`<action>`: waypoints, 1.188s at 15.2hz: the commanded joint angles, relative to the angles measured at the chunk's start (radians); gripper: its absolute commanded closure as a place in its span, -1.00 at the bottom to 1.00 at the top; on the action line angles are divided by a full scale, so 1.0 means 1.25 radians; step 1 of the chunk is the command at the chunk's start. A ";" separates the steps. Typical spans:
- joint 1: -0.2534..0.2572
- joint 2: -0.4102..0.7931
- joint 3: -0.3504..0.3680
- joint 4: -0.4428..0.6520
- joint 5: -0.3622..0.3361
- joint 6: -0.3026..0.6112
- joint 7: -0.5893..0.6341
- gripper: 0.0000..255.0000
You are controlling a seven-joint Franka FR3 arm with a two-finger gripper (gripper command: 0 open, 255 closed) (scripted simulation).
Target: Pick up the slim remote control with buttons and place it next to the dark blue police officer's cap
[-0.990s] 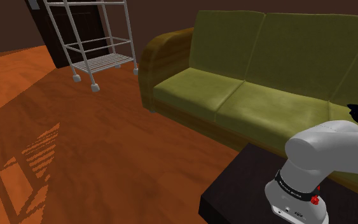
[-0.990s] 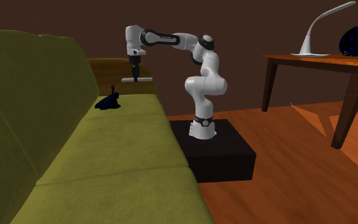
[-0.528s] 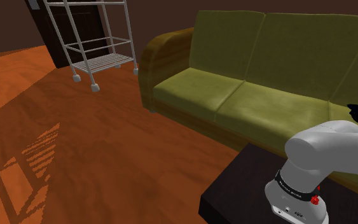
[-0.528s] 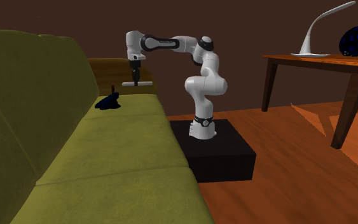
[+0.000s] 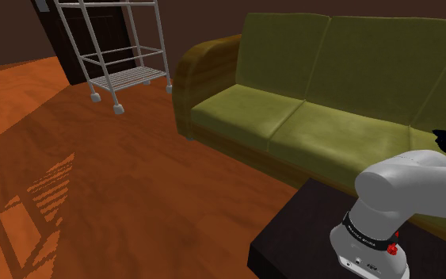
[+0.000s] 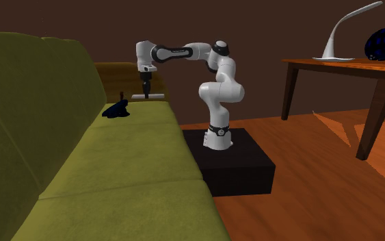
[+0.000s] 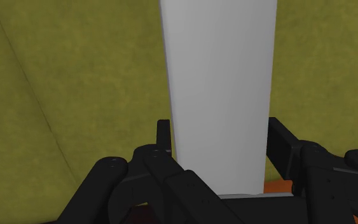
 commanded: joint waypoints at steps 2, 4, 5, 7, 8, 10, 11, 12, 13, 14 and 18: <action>-0.001 -0.007 -0.023 -0.018 -0.019 0.021 0.004 1.00; 0.000 -0.012 -0.038 -0.029 -0.031 0.035 0.008 1.00; 0.001 -0.014 -0.046 -0.034 -0.038 0.042 0.010 1.00; 0.002 -0.018 -0.062 -0.044 -0.051 0.056 0.014 1.00; 0.003 -0.020 -0.070 -0.049 -0.057 0.063 0.016 1.00; 0.005 -0.024 -0.087 -0.058 -0.070 0.076 0.020 1.00; 0.007 -0.026 -0.095 -0.062 -0.077 0.083 0.022 1.00; 0.008 -0.027 -0.104 -0.066 -0.084 0.090 0.024 1.00; 0.010 -0.029 -0.113 -0.070 -0.091 0.097 0.026 1.00; 0.011 -0.031 -0.121 -0.073 -0.098 0.103 0.028 1.00; 0.013 -0.033 -0.129 -0.076 -0.104 0.109 0.030 1.00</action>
